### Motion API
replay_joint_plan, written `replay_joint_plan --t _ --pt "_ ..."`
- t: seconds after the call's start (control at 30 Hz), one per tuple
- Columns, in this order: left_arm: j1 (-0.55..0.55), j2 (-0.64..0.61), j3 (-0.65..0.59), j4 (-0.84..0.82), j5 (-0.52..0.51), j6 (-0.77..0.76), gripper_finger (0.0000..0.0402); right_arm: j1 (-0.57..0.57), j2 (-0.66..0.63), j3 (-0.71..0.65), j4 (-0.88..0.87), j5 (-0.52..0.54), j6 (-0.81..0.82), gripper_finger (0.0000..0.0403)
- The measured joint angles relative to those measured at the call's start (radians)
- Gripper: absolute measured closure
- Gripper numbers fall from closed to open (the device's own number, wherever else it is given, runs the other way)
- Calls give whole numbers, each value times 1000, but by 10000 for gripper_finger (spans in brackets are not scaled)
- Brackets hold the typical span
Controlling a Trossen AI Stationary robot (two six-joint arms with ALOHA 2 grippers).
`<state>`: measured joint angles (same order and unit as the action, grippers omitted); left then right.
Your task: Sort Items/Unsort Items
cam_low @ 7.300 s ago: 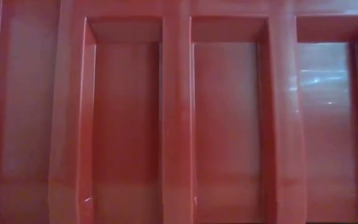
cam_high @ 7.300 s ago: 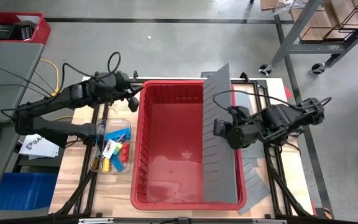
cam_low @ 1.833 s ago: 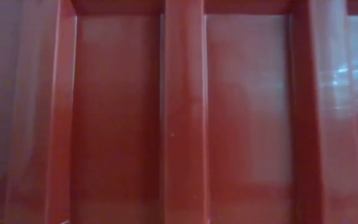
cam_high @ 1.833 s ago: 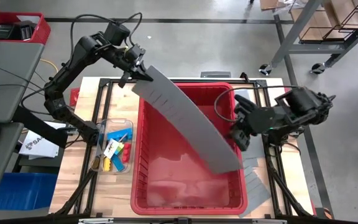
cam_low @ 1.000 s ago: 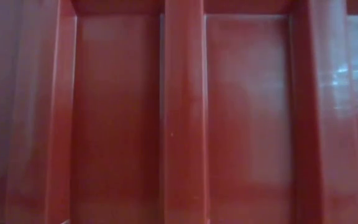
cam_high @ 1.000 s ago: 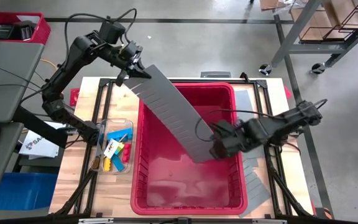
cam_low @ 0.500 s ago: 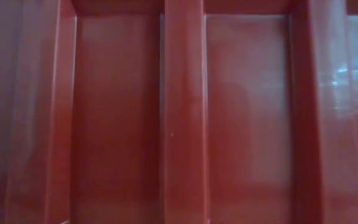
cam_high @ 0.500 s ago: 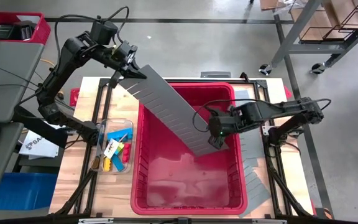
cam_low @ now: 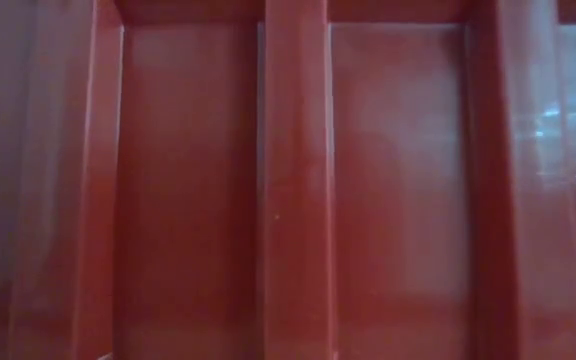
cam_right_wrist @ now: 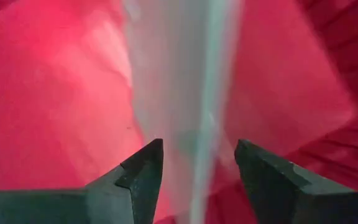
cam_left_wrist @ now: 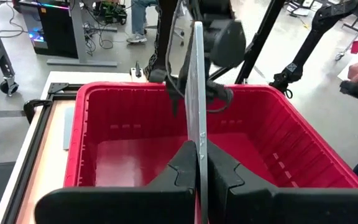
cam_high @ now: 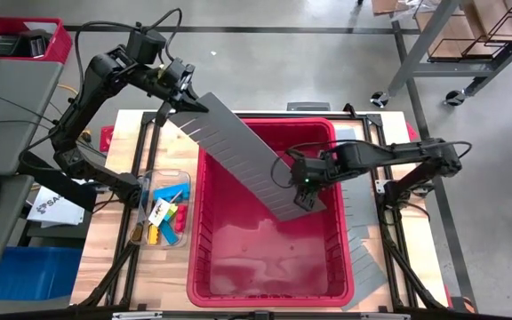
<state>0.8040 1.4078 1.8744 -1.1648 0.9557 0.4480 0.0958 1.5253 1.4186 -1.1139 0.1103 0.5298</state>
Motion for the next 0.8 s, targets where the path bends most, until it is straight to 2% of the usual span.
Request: replay_joint_plan --t 0.17,0.3,0.37,0.5,0.53,0.8 --pt "1 0 0 5 -52 8 401 24 0 -62 113 -143 -2 206" --pt "1 0 0 5 -64 18 401 56 0 -74 114 -134 45 215" --pt "0 0 0 9 -68 18 401 73 0 -72 112 -129 74 243" --pt "0 2 0 29 -102 42 401 117 0 -20 107 -168 140 370" --pt "0 4 0 45 -104 51 401 128 0 5 104 -183 161 384" --pt "-40 72 2 269 -110 96 401 226 0 256 57 -212 321 398"
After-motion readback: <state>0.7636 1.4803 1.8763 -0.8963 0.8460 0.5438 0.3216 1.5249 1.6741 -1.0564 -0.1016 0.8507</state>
